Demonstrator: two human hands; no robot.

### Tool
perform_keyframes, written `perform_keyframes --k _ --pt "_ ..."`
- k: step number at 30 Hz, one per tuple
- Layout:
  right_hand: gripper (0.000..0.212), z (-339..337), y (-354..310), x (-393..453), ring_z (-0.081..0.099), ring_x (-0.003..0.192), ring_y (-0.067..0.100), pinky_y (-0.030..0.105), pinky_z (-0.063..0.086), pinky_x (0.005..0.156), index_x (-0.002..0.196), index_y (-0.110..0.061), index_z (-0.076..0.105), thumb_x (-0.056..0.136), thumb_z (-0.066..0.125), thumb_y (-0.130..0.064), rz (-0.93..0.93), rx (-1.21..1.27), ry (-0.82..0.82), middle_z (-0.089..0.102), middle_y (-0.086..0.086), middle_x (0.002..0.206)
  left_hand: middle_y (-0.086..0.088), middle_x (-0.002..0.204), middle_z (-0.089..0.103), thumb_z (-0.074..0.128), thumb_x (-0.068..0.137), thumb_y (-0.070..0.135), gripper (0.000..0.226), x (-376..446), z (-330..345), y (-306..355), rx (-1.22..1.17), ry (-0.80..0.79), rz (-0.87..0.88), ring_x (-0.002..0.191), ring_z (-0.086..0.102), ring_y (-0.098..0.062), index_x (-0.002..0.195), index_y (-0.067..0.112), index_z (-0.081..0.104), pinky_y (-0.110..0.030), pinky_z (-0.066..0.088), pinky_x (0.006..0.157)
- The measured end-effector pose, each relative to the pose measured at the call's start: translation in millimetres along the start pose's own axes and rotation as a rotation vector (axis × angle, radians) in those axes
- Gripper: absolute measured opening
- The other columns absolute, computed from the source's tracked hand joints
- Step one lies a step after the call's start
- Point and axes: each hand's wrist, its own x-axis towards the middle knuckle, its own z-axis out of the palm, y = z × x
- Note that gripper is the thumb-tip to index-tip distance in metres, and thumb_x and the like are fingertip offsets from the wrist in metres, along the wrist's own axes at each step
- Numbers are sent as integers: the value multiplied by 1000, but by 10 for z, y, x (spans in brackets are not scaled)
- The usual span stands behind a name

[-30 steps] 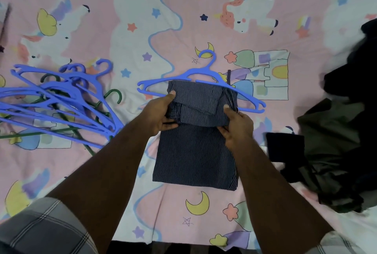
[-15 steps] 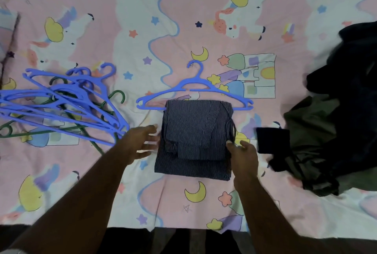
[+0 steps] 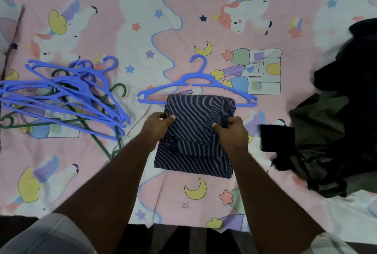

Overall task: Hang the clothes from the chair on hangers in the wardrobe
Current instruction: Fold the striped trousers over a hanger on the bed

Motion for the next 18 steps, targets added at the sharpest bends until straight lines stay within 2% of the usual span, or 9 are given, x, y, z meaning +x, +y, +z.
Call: perform_keyframes --k 3,5,7,9,11,13,16,18 --pt "50 55 43 -67 62 106 31 36 49 89 127 -12 51 85 74 -25 9 -32 -16 66 8 112 -11 108 71 68 94 26 27 -57 38 -97 121 -13 37 95 69 -30 114 7 66 -46 60 84" --pt "39 3 106 -148 64 100 27 32 49 86 119 -13 57 82 71 -15 15 11 0 67 4 104 -13 105 72 68 94 20 21 -127 -3 -139 -2 -84 -11 87 69 -26 110 7 67 -44 60 78" --pt "36 -74 200 -271 64 94 23 28 46 82 114 -15 60 81 72 -13 36 51 6 66 -2 95 -13 105 72 68 94 17 19 -213 -105 -198 -112 -200 -93 87 68 -23 111 8 67 -35 58 70" --pt "38 -99 327 -414 65 96 23 30 48 84 116 -15 60 80 76 -16 56 44 -44 66 -2 96 -14 104 72 71 91 16 20 -292 -202 -300 5 -237 -146 85 67 -23 110 9 67 -31 56 70" --pt "44 -60 448 -513 64 102 25 35 50 91 120 -13 60 81 78 -24 28 -20 -90 67 1 107 -14 89 68 77 87 22 25 -318 -248 -391 191 -144 -105 74 61 -20 104 7 67 -28 50 64" --pt "44 -60 455 -502 63 105 25 38 50 93 121 -13 63 83 76 -30 -48 -67 -36 67 3 111 -8 80 66 77 86 37 32 -287 -246 -409 222 19 -26 66 58 -19 97 9 67 -30 46 61" --pt "29 -168 252 -332 61 96 21 28 45 83 113 -13 67 88 70 -27 -191 -97 69 65 -1 99 -7 77 71 70 84 55 43 -223 -220 -313 167 150 15 67 64 -24 85 11 68 -38 53 73" --pt "23 -265 62 -180 61 93 18 24 39 79 111 -13 67 91 67 -23 -246 -94 79 65 -2 96 -5 78 71 66 79 58 42 -192 -171 -239 169 201 41 78 69 -28 80 17 67 -43 55 83"
